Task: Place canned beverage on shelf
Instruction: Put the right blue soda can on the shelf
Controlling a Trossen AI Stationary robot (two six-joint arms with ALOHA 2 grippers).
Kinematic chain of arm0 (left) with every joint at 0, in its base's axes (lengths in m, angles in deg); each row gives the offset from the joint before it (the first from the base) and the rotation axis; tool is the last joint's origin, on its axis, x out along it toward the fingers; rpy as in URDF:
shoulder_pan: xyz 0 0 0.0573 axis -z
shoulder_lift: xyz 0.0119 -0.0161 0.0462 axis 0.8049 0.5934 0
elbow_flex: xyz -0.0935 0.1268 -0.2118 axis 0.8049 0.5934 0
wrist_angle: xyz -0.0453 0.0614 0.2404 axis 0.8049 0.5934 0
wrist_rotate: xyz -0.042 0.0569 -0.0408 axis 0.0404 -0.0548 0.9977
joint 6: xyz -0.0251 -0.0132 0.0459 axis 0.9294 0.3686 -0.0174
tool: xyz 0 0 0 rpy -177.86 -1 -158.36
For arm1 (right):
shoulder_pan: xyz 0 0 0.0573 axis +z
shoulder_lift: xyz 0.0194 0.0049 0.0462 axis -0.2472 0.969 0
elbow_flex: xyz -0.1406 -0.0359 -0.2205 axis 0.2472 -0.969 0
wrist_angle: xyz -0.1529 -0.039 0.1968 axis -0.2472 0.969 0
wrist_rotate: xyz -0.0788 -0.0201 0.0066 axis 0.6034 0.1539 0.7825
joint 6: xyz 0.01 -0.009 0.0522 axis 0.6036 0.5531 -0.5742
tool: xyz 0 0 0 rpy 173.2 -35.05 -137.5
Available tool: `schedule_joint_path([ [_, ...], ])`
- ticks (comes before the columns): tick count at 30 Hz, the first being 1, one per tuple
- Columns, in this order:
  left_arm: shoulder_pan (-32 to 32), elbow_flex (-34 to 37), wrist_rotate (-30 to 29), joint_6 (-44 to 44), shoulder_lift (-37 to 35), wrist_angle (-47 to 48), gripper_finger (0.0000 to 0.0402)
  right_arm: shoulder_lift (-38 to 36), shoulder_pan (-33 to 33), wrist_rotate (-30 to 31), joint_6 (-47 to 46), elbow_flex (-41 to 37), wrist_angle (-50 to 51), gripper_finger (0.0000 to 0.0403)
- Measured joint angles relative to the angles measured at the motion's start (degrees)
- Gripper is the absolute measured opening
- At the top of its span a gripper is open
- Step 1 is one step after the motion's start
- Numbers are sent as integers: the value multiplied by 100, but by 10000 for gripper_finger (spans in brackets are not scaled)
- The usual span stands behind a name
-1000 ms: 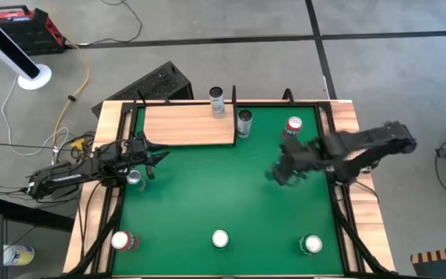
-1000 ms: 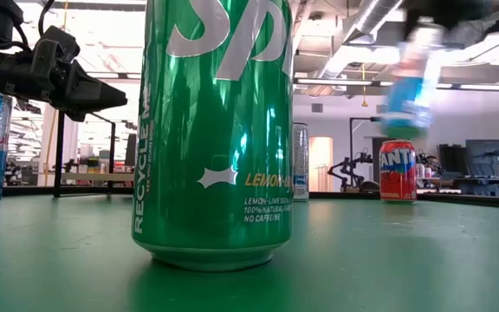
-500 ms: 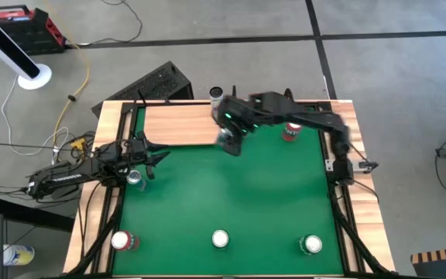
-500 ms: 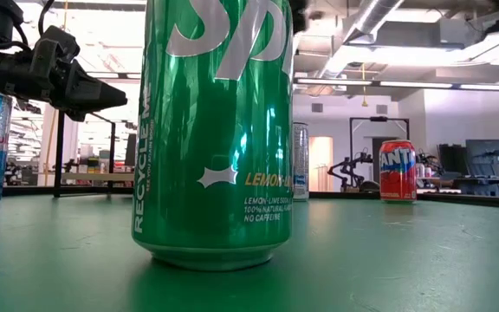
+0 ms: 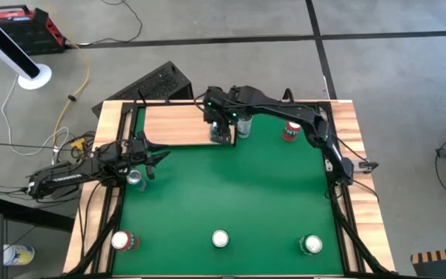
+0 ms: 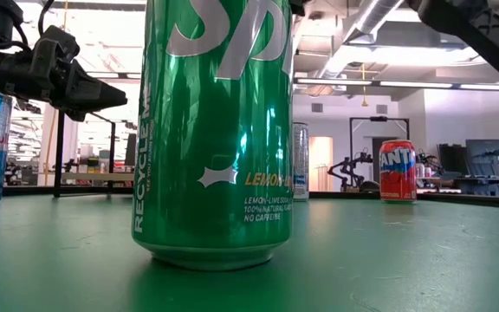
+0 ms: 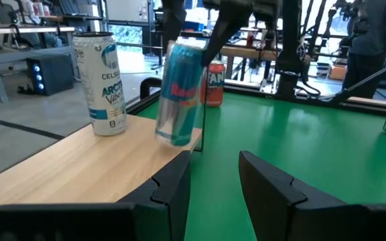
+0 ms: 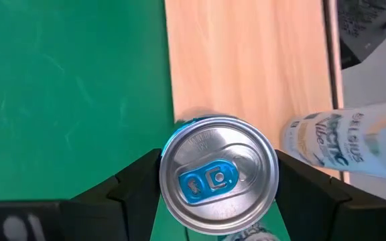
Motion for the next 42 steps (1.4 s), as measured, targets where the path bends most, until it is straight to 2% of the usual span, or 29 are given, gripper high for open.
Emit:
schedule_joint_path([
  [17, 1, 0, 1, -2, 0, 1, 112, -8, -129, -9, 457, 6, -13, 269],
  [31, -1, 0, -1, 1, 0, 1, 112, -9, -132, -40, 388, 4, 77, 273],
  [36, 0, 0, -1, 1, 1, 1, 112, -9, -121, -401, 386, 4, -64, 278],
  [42, -1, 0, -1, -2, 0, 1, 112, -9, -128, -501, 345, 4, -47, 280],
])
